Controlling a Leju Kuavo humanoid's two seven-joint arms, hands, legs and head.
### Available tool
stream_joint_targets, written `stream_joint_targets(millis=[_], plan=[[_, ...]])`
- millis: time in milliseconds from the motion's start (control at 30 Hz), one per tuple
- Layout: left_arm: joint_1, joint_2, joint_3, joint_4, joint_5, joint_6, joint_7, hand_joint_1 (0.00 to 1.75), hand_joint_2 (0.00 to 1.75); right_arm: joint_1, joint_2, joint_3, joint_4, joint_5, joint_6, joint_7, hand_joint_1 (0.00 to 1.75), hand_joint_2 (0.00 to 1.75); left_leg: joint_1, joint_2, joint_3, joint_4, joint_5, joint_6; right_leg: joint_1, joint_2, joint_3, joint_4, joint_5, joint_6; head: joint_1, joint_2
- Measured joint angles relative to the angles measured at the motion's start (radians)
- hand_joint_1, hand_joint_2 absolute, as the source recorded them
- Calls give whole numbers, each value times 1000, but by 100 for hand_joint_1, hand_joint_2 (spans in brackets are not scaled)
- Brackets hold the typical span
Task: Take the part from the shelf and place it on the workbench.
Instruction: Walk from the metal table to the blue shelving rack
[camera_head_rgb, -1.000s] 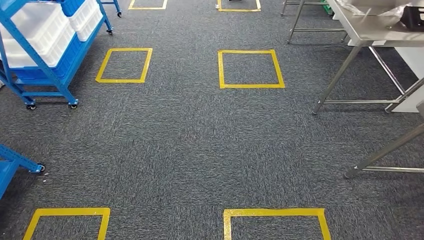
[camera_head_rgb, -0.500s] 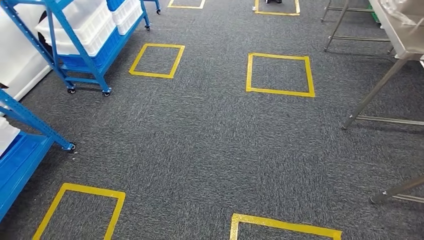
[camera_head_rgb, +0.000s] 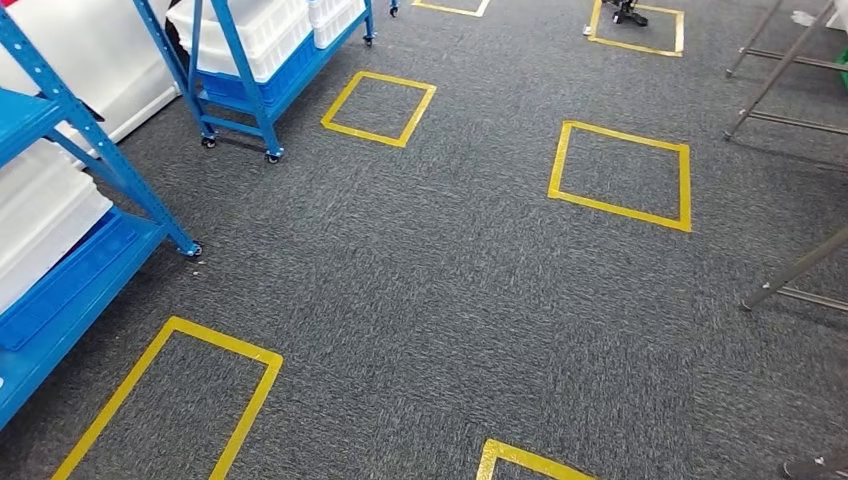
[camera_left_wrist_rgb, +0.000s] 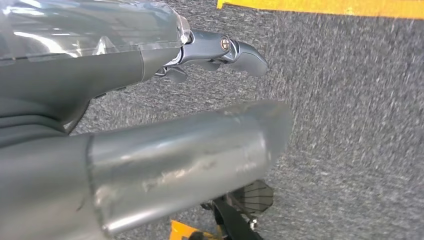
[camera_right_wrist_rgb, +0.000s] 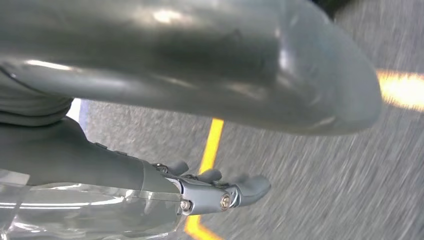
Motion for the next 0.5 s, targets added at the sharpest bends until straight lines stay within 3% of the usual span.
stream_joint_targets(millis=[33,67,100,167,233,300,333,400,433,500], plan=[[-2,0,-1,0,2,-1,-1,0,0,-3,9,-1,2,0,-1,0,0,0,0,-14,0,1,0,0,-1,1,-16,28,0,0,0,0],[-2,1,-1,0,5,-2,-4,0,0,-6,15,-1,3,0,0,-1,0,0,-1,-29,0,2,0,-1,-1,3,-14,17,21,-1,0,0],[-1,1,-1,0,10,-3,-7,0,0,-8,20,-1,4,1,3,-1,0,0,-1,-44,2,4,-1,-2,-1,10,5,-30,60,-3,0,0],[-1,0,-1,0,16,-5,-13,0,0,-8,25,-1,5,2,7,-1,0,0,-1,-71,2,10,-4,-8,-2,50,58,-157,131,-11,0,0],[-3,0,-1,0,17,-6,-16,0,0,-9,27,-2,5,2,9,0,0,0,2,-92,-5,14,-4,-18,0,82,84,-222,149,-17,0,0],[-1,0,-1,0,17,-6,-18,0,0,-13,29,-2,5,2,9,0,0,0,5,-113,-12,12,-1,-32,1,73,89,-234,146,-22,1,0],[1,0,-1,0,18,-6,-18,0,0,-15,30,-2,5,2,9,0,0,0,5,-107,-15,15,-3,-38,-1,62,93,-242,148,-27,1,0],[0,2,0,0,18,-6,-18,0,0,-15,35,-3,6,2,11,0,0,0,2,-63,-39,66,-33,-47,-4,34,103,-256,152,-39,-3,0],[-1,2,0,0,18,-6,-18,0,0,-15,37,-3,6,2,11,0,0,0,3,-32,-66,121,-62,-49,-3,19,107,-259,152,-43,-5,0],[-5,3,0,0,18,-6,-18,0,0,-14,39,-5,6,2,11,0,0,0,6,-5,-132,250,-115,-56,0,-11,108,-260,148,-47,-7,0]])
